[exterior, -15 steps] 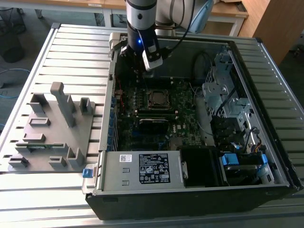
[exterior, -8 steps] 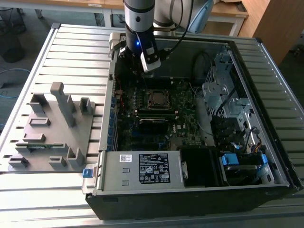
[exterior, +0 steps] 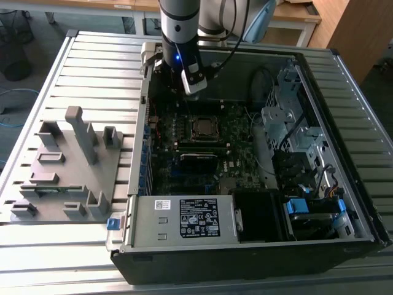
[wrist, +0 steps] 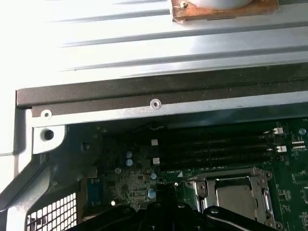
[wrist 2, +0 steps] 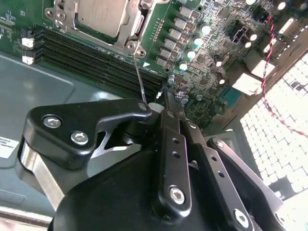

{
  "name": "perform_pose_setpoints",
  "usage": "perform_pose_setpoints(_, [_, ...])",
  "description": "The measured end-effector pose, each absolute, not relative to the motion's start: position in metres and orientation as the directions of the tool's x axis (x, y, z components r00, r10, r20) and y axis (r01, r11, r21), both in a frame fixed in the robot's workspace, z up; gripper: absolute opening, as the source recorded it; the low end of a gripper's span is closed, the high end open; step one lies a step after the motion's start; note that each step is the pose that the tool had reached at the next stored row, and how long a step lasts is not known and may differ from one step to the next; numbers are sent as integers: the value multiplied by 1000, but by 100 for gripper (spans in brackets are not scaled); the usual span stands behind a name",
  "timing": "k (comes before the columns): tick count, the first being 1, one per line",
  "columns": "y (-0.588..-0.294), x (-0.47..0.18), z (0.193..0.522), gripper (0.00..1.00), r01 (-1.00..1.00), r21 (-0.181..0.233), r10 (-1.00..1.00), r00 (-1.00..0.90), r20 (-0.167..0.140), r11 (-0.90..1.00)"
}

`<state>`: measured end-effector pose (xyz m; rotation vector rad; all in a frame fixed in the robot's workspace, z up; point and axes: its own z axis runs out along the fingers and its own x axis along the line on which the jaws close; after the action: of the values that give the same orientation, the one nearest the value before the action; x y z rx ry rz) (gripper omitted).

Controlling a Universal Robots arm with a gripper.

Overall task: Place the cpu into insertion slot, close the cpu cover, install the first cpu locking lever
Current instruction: 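Close the cpu cover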

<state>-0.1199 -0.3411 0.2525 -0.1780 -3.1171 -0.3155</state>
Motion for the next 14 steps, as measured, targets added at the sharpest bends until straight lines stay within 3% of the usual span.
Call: perform_pose_setpoints(14, [-341, -120, 249, 10, 96, 259, 94, -995, 21, 961])
